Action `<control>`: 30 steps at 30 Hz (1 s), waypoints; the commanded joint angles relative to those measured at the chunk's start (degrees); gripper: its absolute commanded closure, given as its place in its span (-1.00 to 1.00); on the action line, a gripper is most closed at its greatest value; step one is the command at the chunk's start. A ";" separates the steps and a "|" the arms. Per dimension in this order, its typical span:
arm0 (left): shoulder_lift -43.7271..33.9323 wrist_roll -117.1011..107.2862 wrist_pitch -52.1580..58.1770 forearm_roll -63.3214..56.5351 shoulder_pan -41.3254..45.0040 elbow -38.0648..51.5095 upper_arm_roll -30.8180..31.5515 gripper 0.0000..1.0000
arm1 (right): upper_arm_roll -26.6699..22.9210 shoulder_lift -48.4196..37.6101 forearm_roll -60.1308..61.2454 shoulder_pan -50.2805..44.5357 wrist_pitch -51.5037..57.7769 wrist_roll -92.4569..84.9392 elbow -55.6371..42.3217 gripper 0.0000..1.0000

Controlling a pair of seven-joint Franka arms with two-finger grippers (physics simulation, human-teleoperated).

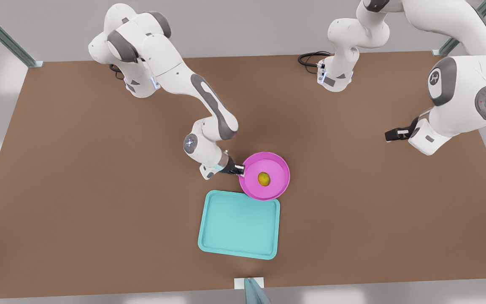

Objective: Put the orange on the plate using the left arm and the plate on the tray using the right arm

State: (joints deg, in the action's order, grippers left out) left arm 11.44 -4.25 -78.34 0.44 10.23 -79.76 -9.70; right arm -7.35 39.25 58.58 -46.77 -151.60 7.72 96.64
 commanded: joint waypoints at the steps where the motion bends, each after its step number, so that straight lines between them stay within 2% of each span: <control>1: 0.34 0.91 0.20 -0.09 -0.04 0.75 -0.06 -1.00 | -0.03 -0.14 -0.22 1.95 0.52 2.04 -1.72 0.57; 3: 0.25 0.74 0.38 -0.09 0.05 0.75 -0.06 -1.00 | -0.21 0.65 -0.49 5.81 2.37 1.42 -5.49 0.57; 9: 0.25 0.82 0.38 -0.09 0.05 0.75 -0.14 -1.00 | -0.21 10.23 -1.37 17.15 11.77 -0.33 -20.88 0.57; 18: 0.87 0.82 0.12 -0.18 -0.04 0.75 -0.23 -1.00 | -0.12 10.40 -1.19 17.59 13.44 -1.39 -21.06 0.57; 19: 0.87 0.82 0.12 -0.18 -0.04 0.75 -0.23 -1.00 | -0.12 10.32 -1.19 17.68 13.44 -1.39 -21.14 0.19; 20: 0.87 0.82 0.12 -0.18 -0.04 0.75 -0.23 -1.00 | -0.12 10.32 -1.19 17.59 13.44 -1.65 -21.14 -1.00; 27: 0.96 0.74 0.12 -0.18 -0.04 0.83 -0.23 -1.00 | -0.99 9.09 -1.63 18.56 17.48 -1.74 -21.23 -1.00; 28: 0.96 0.74 0.20 -0.18 -0.04 0.83 -0.23 -1.00 | -4.42 7.42 -10.74 20.05 24.23 -2.62 -21.49 -1.00; 29: 0.87 0.65 0.29 -0.18 0.05 0.83 -0.23 -1.00 | -9.60 5.92 -30.60 21.55 43.20 -4.89 -26.84 -1.00; 30: 0.87 0.65 0.29 -0.18 0.05 0.92 -0.23 -1.00 | -12.06 4.69 -44.60 23.48 51.93 -19.38 -29.67 -1.00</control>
State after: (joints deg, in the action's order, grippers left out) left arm 12.41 -3.63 -78.18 0.30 10.27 -78.70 -9.91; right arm -17.89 44.65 36.81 -24.08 -124.91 4.85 68.71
